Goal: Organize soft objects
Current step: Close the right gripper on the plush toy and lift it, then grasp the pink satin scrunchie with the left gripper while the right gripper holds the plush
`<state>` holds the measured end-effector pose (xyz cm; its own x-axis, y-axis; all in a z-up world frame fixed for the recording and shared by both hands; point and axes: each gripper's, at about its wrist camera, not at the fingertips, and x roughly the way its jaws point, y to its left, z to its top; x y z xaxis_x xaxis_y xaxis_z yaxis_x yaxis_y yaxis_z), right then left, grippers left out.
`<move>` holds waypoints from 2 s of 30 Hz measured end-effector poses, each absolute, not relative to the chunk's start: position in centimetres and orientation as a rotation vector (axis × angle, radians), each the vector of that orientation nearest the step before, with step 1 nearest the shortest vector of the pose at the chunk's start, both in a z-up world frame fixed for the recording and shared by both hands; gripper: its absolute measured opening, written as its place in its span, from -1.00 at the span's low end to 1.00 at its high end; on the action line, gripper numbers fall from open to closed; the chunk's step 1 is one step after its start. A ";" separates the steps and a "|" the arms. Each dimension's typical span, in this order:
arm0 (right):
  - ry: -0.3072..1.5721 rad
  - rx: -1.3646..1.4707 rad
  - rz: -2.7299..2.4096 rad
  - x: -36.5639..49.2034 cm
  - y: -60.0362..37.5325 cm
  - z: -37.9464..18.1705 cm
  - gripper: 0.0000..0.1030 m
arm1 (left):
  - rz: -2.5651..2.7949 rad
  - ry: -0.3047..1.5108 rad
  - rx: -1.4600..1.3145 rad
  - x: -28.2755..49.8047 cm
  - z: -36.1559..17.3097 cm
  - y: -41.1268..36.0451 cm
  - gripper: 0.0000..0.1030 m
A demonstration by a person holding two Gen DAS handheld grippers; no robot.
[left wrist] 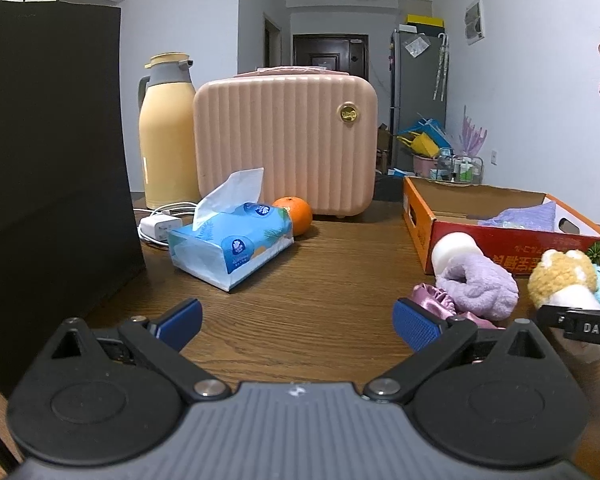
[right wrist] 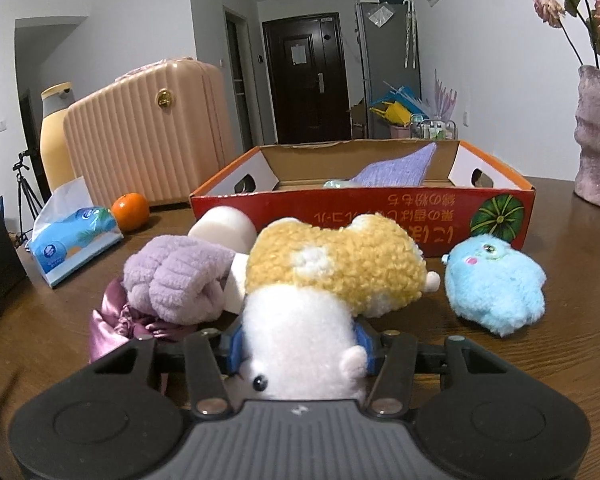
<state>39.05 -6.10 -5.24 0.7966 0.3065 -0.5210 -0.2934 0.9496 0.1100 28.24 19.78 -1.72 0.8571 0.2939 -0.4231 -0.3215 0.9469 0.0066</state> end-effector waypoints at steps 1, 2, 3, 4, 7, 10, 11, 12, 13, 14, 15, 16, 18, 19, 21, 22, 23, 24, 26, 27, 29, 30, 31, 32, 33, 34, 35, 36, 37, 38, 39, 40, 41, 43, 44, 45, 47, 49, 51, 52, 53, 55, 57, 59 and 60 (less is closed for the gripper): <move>0.559 0.023 0.322 39.0 -6.3 -5.2 -0.02 | 0.327 0.432 -0.066 28.3 -1.7 19.8 1.00; 0.555 0.021 0.321 39.0 -6.4 -5.1 -0.02 | 0.331 0.431 -0.066 28.3 -1.8 19.8 1.00; 0.551 0.020 0.320 39.0 -6.6 -5.0 -0.02 | 0.333 0.430 -0.065 28.3 -1.8 19.8 1.00; 0.547 0.020 0.317 38.9 -6.9 -5.0 -0.02 | 0.335 0.430 -0.063 28.4 -1.9 19.7 1.00; 0.539 0.025 0.313 39.0 -7.8 -4.9 -0.02 | 0.353 0.427 -0.058 28.5 -2.0 19.4 1.00; 0.534 0.031 0.306 39.0 -8.6 -4.8 -0.02 | 0.348 0.433 -0.080 28.7 -2.0 19.2 1.00; 0.532 0.031 0.304 39.0 -8.8 -4.8 -0.02 | 0.344 0.435 -0.086 28.8 -2.0 19.0 1.00; 0.529 0.032 0.303 39.0 -9.0 -4.7 -0.02 | 0.339 0.435 -0.088 28.9 -2.0 18.7 1.00; 0.526 0.031 0.304 39.0 -9.2 -4.7 -0.02 | 0.336 0.435 -0.086 29.0 -2.0 18.4 1.00; 0.523 0.030 0.304 39.0 -9.4 -4.7 -0.02 | 0.332 0.434 -0.085 29.0 -2.1 18.0 1.00; 0.519 0.029 0.304 38.9 -9.6 -4.7 -0.02 | 0.326 0.436 -0.084 29.2 -2.1 17.7 1.00; 0.514 0.028 0.303 38.9 -9.8 -4.6 -0.02 | 0.321 0.438 -0.084 29.3 -2.2 17.3 1.00; 0.505 0.026 0.300 38.9 -10.2 -4.5 -0.02 | 0.311 0.443 -0.084 29.5 -2.3 16.6 1.00; 0.502 0.025 0.299 38.9 -10.4 -4.5 -0.02 | 0.306 0.446 -0.085 29.6 -2.3 16.3 1.00; 0.496 0.023 0.295 38.9 -10.9 -4.4 -0.02 | 0.296 0.449 -0.087 29.8 -2.4 15.7 1.00; 0.493 0.022 0.293 38.9 -11.1 -4.4 -0.02 | 0.290 0.452 -0.087 29.9 -2.5 15.3 1.00; 0.491 0.021 0.292 39.0 -11.3 -4.4 -0.02 | 0.286 0.455 -0.086 29.9 -2.6 15.0 1.00; 0.490 0.019 0.291 39.0 -11.5 -4.4 -0.02 | 0.280 0.459 -0.086 30.2 -2.6 14.7 1.00; 0.489 0.017 0.288 39.1 -11.9 -4.4 -0.02 | 0.272 0.471 -0.086 30.5 -2.8 14.1 1.00; 0.488 0.016 0.287 39.2 -12.1 -4.4 -0.02 | 0.269 0.478 -0.087 30.7 -2.9 13.8 1.00; 0.484 0.015 0.284 39.3 -12.6 -4.4 -0.02 | 0.261 0.490 -0.088 31.1 -3.0 13.3 1.00; 0.482 0.014 0.283 39.3 -12.7 -4.4 -0.02 | 0.258 0.493 -0.086 31.2 -3.1 13.0 1.00; 0.480 0.013 0.282 39.4 -12.9 -4.3 -0.02 | 0.255 0.497 -0.083 31.4 -3.2 12.7 1.00; 0.478 0.011 0.280 39.4 -13.1 -4.3 -0.02 | 0.252 0.499 -0.080 31.6 -3.2 12.5 1.00; 0.476 0.011 0.279 39.4 -13.3 -4.3 -0.02 | 0.248 0.503 -0.078 31.8 -3.3 12.3 1.00; 0.475 0.010 0.278 39.5 -13.6 -4.3 -0.02 | 0.244 0.507 -0.075 32.0 -3.3 12.0 1.00; 0.473 0.008 0.277 39.6 -13.7 -4.4 -0.02 | 0.241 0.511 -0.072 32.2 -3.4 11.8 1.00; 0.472 0.007 0.275 39.6 -13.9 -4.4 -0.02 | 0.236 0.516 -0.069 32.5 -3.5 11.5 1.00; 0.470 0.005 0.273 39.7 -14.1 -4.4 -0.02 | 0.233 0.521 -0.066 32.7 -3.6 11.3 1.00; 0.469 0.003 0.272 39.7 -14.3 -4.4 -0.02 | 0.230 0.528 -0.061 33.0 -3.7 11.1 1.00; 0.468 0.002 0.270 39.8 -14.5 -4.4 -0.02 | 0.229 0.534 -0.058 33.2 -3.8 11.0 1.00; 0.467 0.000 0.268 39.8 -14.8 -4.4 -0.02 | 0.227 0.541 -0.054 33.5 -3.9 10.8 1.00; 0.467 -0.002 0.267 39.9 -14.9 -4.5 -0.02 | 0.228 0.551 -0.050 33.8 -4.1 10.7 1.00; 0.467 -0.005 0.263 40.1 -15.3 -4.5 -0.02 | 0.228 0.569 -0.042 34.4 -4.4 10.5 1.00; 0.468 -0.006 0.261 40.2 -15.5 -4.5 -0.02 | 0.230 0.579 -0.038 34.8 -4.5 10.5 1.00; 0.468 -0.007 0.260 40.3 -15.7 -4.5 -0.02 | 0.233 0.587 -0.033 35.0 -4.7 10.3 1.00; 0.468 -0.009 0.257 40.5 -16.0 -4.5 -0.02 | 0.233 0.601 -0.027 35.6 -5.0 10.3 1.00; 0.468 -0.011 0.255 40.7 -16.4 -4.5 -0.02 | 0.232 0.614 -0.022 36.2 -5.2 10.2 1.00; 0.467 -0.011 0.250 40.8 -16.7 -4.5 -0.02 | 0.235 0.632 -0.012 36.8 -5.5 10.2 1.00; 0.467 -0.011 0.248 40.9 -16.9 -4.5 -0.02 | 0.233 0.643 -0.007 37.1 -5.7 10.2 1.00; 0.468 -0.011 0.247 41.0 -17.0 -4.5 -0.02 | 0.231 0.653 -0.004 37.4 -5.8 10.2 1.00; 0.470 -0.010 0.245 41.2 -17.2 -4.6 -0.02 | 0.230 0.662 -0.003 37.8 -6.0 10.4 1.00; 0.471 -0.011 0.246 41.3 -17.4 -4.6 -0.02 | 0.232 0.666 0.001 38.2 -6.1 10.6 0.87; 0.469 -0.010 0.246 41.4 -17.5 -4.6 -0.02 | 0.234 0.679 0.000 38.5 -6.3 10.8 0.65; 0.469 -0.010 0.246 41.4 -17.5 -4.6 -0.02 | 0.228 0.688 -0.009 38.6 -6.4 11.0 0.49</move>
